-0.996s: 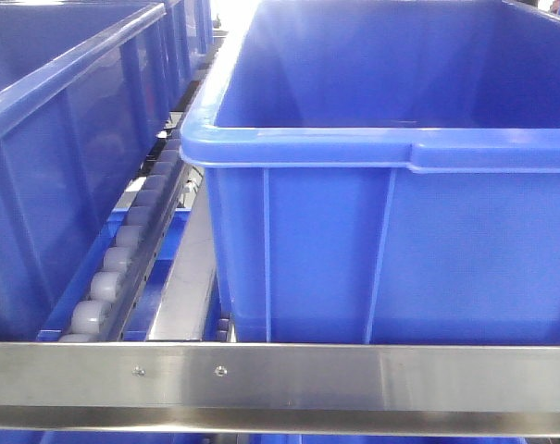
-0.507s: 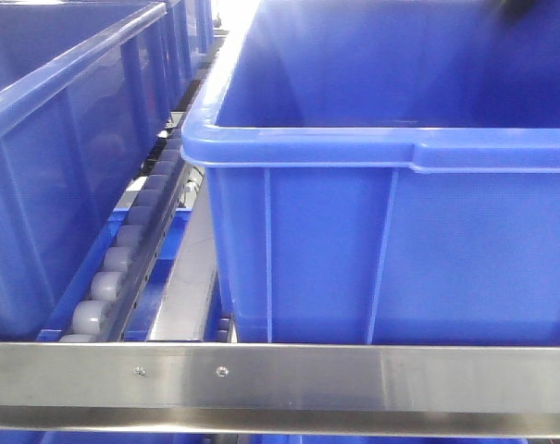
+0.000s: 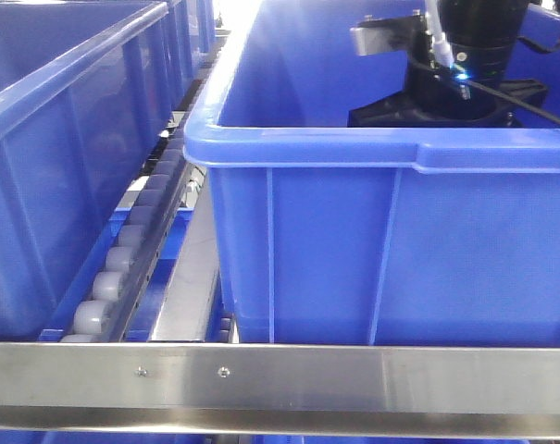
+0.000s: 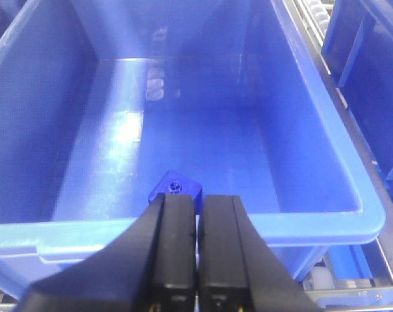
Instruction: Pick and sort blue part to right shelf
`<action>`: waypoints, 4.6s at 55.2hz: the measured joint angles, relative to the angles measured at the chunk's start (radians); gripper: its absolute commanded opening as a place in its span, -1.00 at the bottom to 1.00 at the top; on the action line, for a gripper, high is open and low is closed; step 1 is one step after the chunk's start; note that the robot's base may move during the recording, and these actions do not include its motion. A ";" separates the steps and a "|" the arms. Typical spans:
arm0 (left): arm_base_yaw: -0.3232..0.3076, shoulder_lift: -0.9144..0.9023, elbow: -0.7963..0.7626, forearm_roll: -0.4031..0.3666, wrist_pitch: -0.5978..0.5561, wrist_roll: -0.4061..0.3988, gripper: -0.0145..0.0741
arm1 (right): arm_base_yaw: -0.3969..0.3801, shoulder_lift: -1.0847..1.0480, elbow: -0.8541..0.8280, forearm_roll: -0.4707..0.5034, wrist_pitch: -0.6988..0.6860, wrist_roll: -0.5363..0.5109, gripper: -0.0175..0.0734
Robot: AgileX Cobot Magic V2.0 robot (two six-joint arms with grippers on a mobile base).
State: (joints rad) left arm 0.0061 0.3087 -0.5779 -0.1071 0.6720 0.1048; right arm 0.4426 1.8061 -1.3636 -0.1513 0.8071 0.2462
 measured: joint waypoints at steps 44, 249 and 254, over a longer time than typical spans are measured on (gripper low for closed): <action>0.000 -0.171 0.002 -0.012 0.072 0.000 -0.39 | 0.000 -0.367 0.205 -0.019 -0.067 0.001 -0.54; -0.048 -0.312 0.583 -0.001 -0.700 0.002 -0.39 | -0.145 -1.727 1.105 -0.129 -0.429 -0.018 -0.55; -0.048 -0.312 0.583 -0.001 -0.700 0.002 -0.39 | -0.236 -1.727 1.204 -0.081 -0.556 -0.033 -0.55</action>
State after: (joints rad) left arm -0.0414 -0.0036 0.0053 -0.1085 -0.0279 0.1065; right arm 0.2065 0.0791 -0.1592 -0.2326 0.2508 0.2133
